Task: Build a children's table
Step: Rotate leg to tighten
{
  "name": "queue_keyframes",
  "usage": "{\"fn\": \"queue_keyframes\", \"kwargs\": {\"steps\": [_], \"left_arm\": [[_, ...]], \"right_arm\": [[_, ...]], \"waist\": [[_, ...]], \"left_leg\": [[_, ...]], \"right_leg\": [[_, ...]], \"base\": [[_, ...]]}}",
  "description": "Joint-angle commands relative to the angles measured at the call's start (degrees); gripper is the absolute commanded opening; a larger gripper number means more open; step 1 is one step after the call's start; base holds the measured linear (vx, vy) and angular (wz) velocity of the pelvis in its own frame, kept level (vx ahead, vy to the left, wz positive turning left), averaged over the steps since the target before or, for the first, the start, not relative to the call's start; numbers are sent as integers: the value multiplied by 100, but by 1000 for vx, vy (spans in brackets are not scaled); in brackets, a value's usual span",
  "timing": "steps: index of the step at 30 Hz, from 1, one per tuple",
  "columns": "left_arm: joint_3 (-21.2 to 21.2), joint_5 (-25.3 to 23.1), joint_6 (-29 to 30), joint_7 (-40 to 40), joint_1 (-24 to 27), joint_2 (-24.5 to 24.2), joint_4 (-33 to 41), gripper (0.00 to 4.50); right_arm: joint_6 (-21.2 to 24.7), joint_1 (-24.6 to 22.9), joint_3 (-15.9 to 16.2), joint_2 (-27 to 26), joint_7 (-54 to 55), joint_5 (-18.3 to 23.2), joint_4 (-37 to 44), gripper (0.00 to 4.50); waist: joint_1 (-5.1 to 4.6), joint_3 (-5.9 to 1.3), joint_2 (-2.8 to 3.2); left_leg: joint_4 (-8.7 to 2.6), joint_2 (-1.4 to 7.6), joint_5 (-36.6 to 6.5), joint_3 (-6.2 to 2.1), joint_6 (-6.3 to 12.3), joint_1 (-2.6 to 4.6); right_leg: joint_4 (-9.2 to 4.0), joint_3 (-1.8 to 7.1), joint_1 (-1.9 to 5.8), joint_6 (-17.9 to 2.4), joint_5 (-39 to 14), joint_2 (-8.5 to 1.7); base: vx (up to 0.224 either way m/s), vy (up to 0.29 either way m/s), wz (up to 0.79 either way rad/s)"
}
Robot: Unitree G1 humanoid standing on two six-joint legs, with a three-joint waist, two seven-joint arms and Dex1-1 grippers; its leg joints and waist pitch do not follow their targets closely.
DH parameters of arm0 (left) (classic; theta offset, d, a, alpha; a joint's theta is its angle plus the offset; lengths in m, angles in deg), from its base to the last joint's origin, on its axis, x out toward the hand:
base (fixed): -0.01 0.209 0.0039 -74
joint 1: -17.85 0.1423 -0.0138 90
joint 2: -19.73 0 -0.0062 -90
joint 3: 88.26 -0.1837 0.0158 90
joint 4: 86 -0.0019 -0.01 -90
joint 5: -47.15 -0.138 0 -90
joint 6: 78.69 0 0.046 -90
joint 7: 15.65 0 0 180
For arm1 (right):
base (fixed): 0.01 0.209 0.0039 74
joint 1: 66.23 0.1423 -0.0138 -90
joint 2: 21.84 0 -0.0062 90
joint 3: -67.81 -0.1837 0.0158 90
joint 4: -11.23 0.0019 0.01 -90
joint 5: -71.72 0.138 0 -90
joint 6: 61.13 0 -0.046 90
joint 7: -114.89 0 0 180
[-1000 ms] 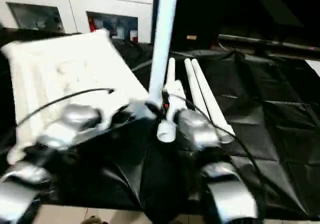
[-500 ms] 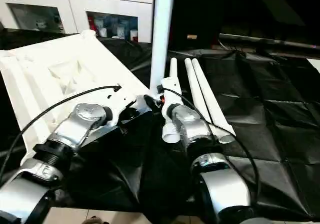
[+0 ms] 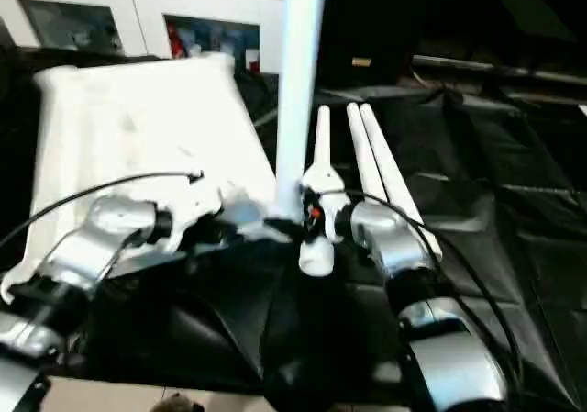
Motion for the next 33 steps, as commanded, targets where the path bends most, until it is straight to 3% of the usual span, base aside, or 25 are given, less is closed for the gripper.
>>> {"fn": "queue_keyframes", "kwargs": {"steps": [1,5,9,18,21,22,23,25,28,29,33], "left_arm": [[-74,120,-76,280,96,-20,177,0],[-59,132,-54,310,134,-98,218,0],[-48,139,-48,312,174,-132,264,0],[-24,117,-14,191,207,-69,263,0],[43,-25,74,-363,80,149,21,0],[69,-123,155,-667,-7,262,-116,0],[75,-150,180,-748,-30,291,-151,0],[140,-312,388,-1407,-239,577,-495,0],[208,-456,617,-2188,-527,978,-924,0],[219,-500,751,-2507,-666,1211,-1089,0],[154,-537,901,-2765,-833,1578,-1178,0]], "right_arm": [[114,-59,48,76,-240,133,306,361],[160,-115,77,90,-364,174,410,361],[286,-204,84,57,-545,259,543,328],[453,-324,130,-31,-496,252,641,279],[529,-341,65,-294,557,-1,331,277],[560,-304,-15,-429,1032,-67,125,277],[569,-293,-36,-464,1157,-83,71,277],[670,-172,-266,-778,2027,-50,-326,277],[833,86,-644,-1160,3052,146,-819,276],[895,251,-769,-1369,3445,231,-1071,276],[703,493,-605,-1696,3585,117,-1349,276]], "waist": [[-21,-359,61],[-20,-365,48],[-17,-373,27],[-17,-368,22],[-39,-346,23],[-55,-320,29],[-55,-320,29],[-59,-303,31],[-52,-314,46],[-66,-317,68],[-50,-330,68]], "left_leg": [[-345,147,-768,14,308,6],[-344,143,-689,12,283,10],[-333,136,-545,15,340,2],[-333,134,-547,15,306,2],[-352,125,-675,10,195,16],[-377,125,-900,13,82,35],[-377,125,-900,13,82,35],[-397,124,-1223,-5,-83,60],[-407,126,-1278,-22,-146,70],[-401,123,-1248,-4,-171,91],[-388,119,-1276,-7,-137,64]], "right_leg": [[-397,291,355,-1455,-49,-349],[-392,293,353,-1439,-20,-349],[-364,290,364,-1472,173,-342],[-379,294,357,-1411,7,-351],[-416,297,346,-1340,-263,-351],[-474,305,319,-1243,-747,-358],[-474,305,319,-1243,-747,-358],[-552,316,288,-1001,-1597,-380],[-566,312,277,-931,-1693,-378],[-557,328,236,-972,-1553,-366],[-539,309,255,-1028,-1228,-357]], "base": [[0,0,0],[0,0,0],[0,0,0],[0,0,0],[0,0,0],[0,0,0],[0,0,0],[0,0,0],[0,0,0],[0,0,0],[0,0,0]]}}
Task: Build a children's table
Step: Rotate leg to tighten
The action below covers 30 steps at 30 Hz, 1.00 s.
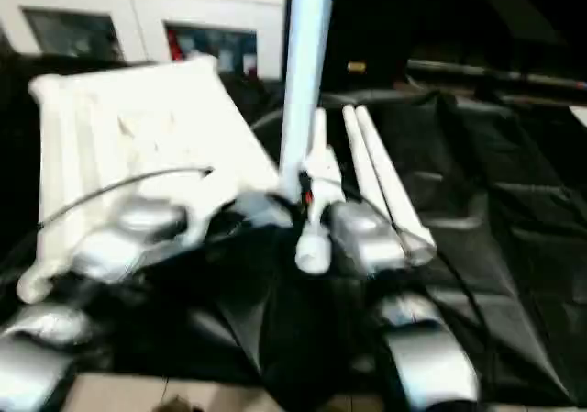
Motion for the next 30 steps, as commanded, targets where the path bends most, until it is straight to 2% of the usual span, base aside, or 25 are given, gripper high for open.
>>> {"fn": "queue_keyframes", "kwargs": {"steps": [1,2,3,4,6,7,9,13,14,15,16,17,21,22,25,30], "left_arm": [[-13,-67,56,-518,-132,271,-115,0],[-14,-72,53,-539,-144,301,-115,0],[-18,-70,8,-508,-144,296,-110,0],[-11,-84,-26,-512,-158,309,-141,0],[-11,-87,-88,-448,-140,269,-125,0],[-8,-83,-135,-390,-124,229,-119,0],[-7,-54,-267,-220,-94,109,-123,0],[-34,10,-326,144,16,-101,32,0],[-54,78,-392,450,114,-249,166,0],[-53,120,-429,640,174,-342,240,0],[-73,176,-612,953,269,-502,335,0],[-90,189,-711,1067,302,-564,364,0],[-188,343,-914,1722,499,-883,619,0],[-177,436,-892,1925,550,-988,711,0],[-123,531,-936,2141,579,-1121,778,0],[-93,589,-986,2426,647,-1268,853,0]], "right_arm": [[99,-89,389,-526,-336,1,-349,276],[86,-65,385,-568,-377,18,-361,311],[70,-39,372,-581,-425,38,-347,311],[33,-3,350,-602,-398,26,-378,346],[-28,30,356,-590,-437,0,-384,352],[-111,65,356,-573,-480,-46,-409,372],[-254,139,313,-474,-741,-64,-488,372],[-430,56,421,-215,-1389,-66,-340,372],[-500,-58,515,-12,-1855,-44,-136,372],[-509,-142,573,118,-2183,-8,27,372],[-468,-299,682,326,-2703,72,346,372],[-443,-359,726,400,-2880,100,468,372],[-432,-594,945,737,-3623,141,891,372],[-493,-668,1014,891,-3910,113,999,372],[-615,-743,1068,1115,-4226,60,1144,372],[-523,-800,1042,1246,-4411,117,1387,372]], "waist": [[-37,-324,47],[-37,-332,55],[-39,-330,48],[-39,-325,48],[-41,-323,43],[-46,-313,43],[-41,-323,42],[-36,-334,31],[-38,-330,57],[-36,-339,35],[-34,-346,36],[-30,-372,33],[-27,-391,37],[-28,-380,88],[-32,-364,80],[-19,-367,97]], "left_leg": [[-413,118,-1290,-7,-61,23],[-418,120,-1236,-14,-27,3],[-420,121,-1220,-13,-14,0],[-423,120,-1235,-12,6,-1],[-427,121,-1257,-14,22,-4],[-435,120,-1309,-18,19,-11],[-432,126,-1364,-22,10,-1],[-419,127,-1235,-13,87,-25],[-420,126,-1190,-13,98,-25],[-410,126,-1052,-13,202,-55],[-408,132,-997,-11,240,-59],[-388,141,-808,-6,330,-53],[-357,134,-400,9,510,-52],[-359,134,-427,10,526,-54],[-369,143,-713,28,440,-22],[-378,151,-774,22,330,-10]], "right_leg": [[-548,293,233,-1029,-1201,-359],[-538,287,253,-1032,-1119,-364],[-536,285,253,-1033,-1085,-359],[-543,284,254,-1026,-1109,-361],[-552,286,254,-1013,-1185,-370],[-566,283,252,-979,-1320,-372],[-577,286,241,-958,-1465,-389],[-549,292,259,-1001,-1212,-383],[-545,292,257,-1029,-1141,-380],[-522,281,294,-1085,-862,-368],[-511,278,303,-1102,-749,-365],[-469,279,319,-1166,-383,-363],[-392,271,334,-1417,366,-347],[-388,264,327,-1474,417,-338],[-425,259,312,-1529,115,-332],[-430,266,311,-1496,-44,-337]], "base": [[0,0,0],[0,0,0],[0,0,0],[0,0,0],[0,0,0],[0,0,0],[0,0,0],[0,0,0],[0,0,0],[0,0,0],[0,0,0],[0,0,0],[0,0,0],[0,0,0],[0,0,0],[0,0,0]]}}
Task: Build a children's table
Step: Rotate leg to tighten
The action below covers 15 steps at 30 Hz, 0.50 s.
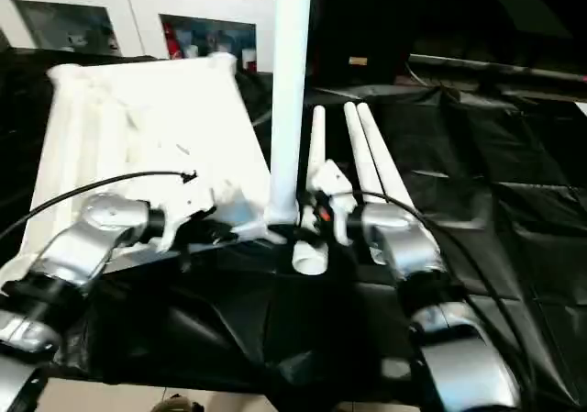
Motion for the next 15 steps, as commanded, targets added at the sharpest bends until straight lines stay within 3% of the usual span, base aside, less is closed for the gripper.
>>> {"fn": "queue_keyframes", "kwargs": {"steps": [1,3,4,10,15], "left_arm": [[-89,113,-66,111,40,49,127,0],[-95,108,-85,146,65,8,147,0],[-97,100,-98,155,70,-8,145,0],[-69,68,-125,110,81,-27,121,0],[-48,-43,-103,-117,71,8,46,0]], "right_arm": [[18,-10,171,-48,-220,59,196,359],[2,-24,193,-47,-238,51,218,359],[-7,-30,209,-46,-250,43,223,332],[0,-67,241,-112,-252,13,227,291],[131,-139,288,-180,-56,-40,200,276]], "waist": [[-12,-374,79],[-10,-378,74],[-11,-382,78],[-6,-379,50],[-5,-386,43]], "left_leg": [[-322,146,-779,13,299,21],[-321,145,-752,12,289,25],[-315,140,-687,17,304,24],[-314,138,-671,17,314,15],[-306,133,-564,17,340,12]], "right_leg": [[-376,276,345,-1511,-42,-347],[-368,278,347,-1519,3,-347],[-359,278,346,-1538,107,-340],[-357,278,354,-1518,59,-349],[-342,280,358,-1500,155,-345]], "base": [[0,0,0],[0,0,0],[0,0,0],[0,0,0],[0,0,0]]}}
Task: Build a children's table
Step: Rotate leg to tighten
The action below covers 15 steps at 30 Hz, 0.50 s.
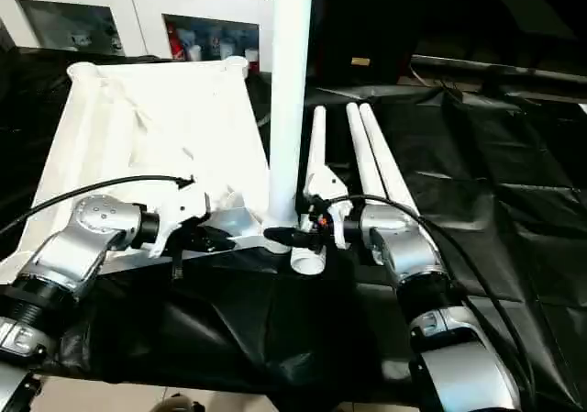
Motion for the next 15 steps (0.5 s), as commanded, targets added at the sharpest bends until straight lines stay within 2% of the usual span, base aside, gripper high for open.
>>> {"fn": "queue_keyframes", "kwargs": {"steps": [1,3,5,6,8,10,11,12,15], "left_arm": [[-28,-71,2,-361,-12,146,-65,0],[4,-159,7,-703,-95,308,-220,0],[20,-225,41,-973,-167,444,-341,0],[19,-308,108,-1264,-257,596,-486,0],[16,-428,321,-1780,-433,907,-742,0],[71,-496,547,-2353,-645,1253,-1019,0],[82,-502,576,-2438,-679,1311,-1062,0],[133,-527,710,-2846,-851,1595,-1269,0],[124,-584,805,-3129,-1030,1868,-1432,0]], "right_arm": [[151,-114,174,-150,132,-77,61,276],[306,-94,82,-324,762,-175,-155,275],[420,-40,-19,-478,1286,-225,-346,274],[497,35,-122,-645,1831,-267,-561,274],[579,191,-341,-967,2630,-212,-905,274],[596,414,-637,-1284,3470,-58,-1273,274],[599,453,-681,-1329,3606,-33,-1333,273],[620,649,-879,-1552,4230,81,-1629,273],[447,819,-753,-1775,4435,-94,-1837,273]], "waist": [[-15,-379,41],[-28,-361,42],[-45,-323,46],[-71,-293,68],[-79,-305,106],[-110,-316,109],[-130,-317,98],[-125,-322,114],[-123,-340,117]], "left_leg": [[-311,135,-577,16,343,14],[-325,134,-706,16,283,22],[-362,131,-1023,6,134,46],[-392,130,-1383,-4,-30,81],[-400,135,-1521,-33,-176,108],[-403,127,-1578,-46,-230,109],[-396,124,-1568,-31,-221,112],[-386,120,-1537,-27,-201,114],[-366,100,-1460,-18,-127,87]], "right_leg": [[-348,278,354,-1499,119,-346],[-382,283,341,-1458,-132,-354],[-448,285,317,-1330,-732,-359],[-528,293,278,-1152,-1479,-370],[-552,298,268,-1038,-1835,-397],[-561,294,264,-992,-1838,-388],[-568,303,247,-1002,-1784,-377],[-560,308,243,-1038,-1639,-376],[-556,292,254,-1071,-1451,-366]], "base": [[0,0,0],[0,0,0],[0,0,0],[0,0,0],[0,0,0],[0,0,0],[0,0,0],[0,0,0],[0,0,0]]}}
